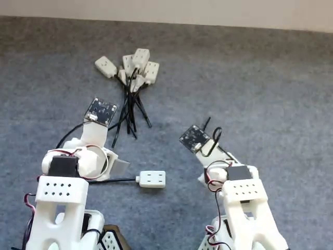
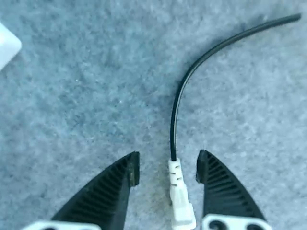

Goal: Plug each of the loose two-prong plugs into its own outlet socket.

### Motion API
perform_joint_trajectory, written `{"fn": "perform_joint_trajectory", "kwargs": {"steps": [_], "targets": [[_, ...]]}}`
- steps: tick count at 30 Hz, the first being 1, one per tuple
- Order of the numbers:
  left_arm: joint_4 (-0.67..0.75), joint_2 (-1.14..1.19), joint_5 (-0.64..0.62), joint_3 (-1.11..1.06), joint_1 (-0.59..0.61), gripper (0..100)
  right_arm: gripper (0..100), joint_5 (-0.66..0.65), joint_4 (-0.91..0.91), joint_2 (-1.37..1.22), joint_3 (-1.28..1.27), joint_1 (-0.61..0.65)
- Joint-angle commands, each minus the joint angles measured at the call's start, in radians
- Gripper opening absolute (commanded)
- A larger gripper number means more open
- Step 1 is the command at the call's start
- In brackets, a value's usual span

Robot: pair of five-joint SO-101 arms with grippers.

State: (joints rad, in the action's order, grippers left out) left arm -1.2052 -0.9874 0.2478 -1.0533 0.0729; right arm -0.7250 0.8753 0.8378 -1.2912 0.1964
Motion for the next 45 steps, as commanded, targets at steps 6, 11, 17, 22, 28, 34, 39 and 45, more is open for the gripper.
{"fn": "perform_joint_trajectory", "kwargs": {"steps": [6,11,17,22,28,34,39,45], "targets": [[0.015,-0.004,-0.012,0.004,0.013,36,18.4,-0.15,-0.021,-0.008,0.008,-0.084],[0.015,-0.004,-0.012,0.004,0.013,36,18.4,-0.193,-0.022,-0.008,0.008,-0.111],[0.015,-0.004,-0.012,0.004,0.01,36,18.3,-0.196,-0.022,-0.008,0.005,-0.071],[0.015,-0.004,-0.012,0.004,0.01,36,18.3,-0.19,-0.022,-0.008,-0.008,-0.058],[0.015,-0.004,-0.012,0.004,0.01,36,18.3,-0.193,-0.073,-0.008,-0.081,-0.065],[0.015,-0.004,-0.012,0.004,0.01,36,13.5,-0.192,-0.077,-0.008,-0.074,-0.07],[0.015,-0.004,-0.012,0.004,0.01,36,3.9,-0.193,-0.111,-0.007,-0.073,-0.07],[0.015,-0.004,-0.012,0.004,0.01,36,1.1,-0.189,-0.122,-0.007,-0.077,-0.079]]}}
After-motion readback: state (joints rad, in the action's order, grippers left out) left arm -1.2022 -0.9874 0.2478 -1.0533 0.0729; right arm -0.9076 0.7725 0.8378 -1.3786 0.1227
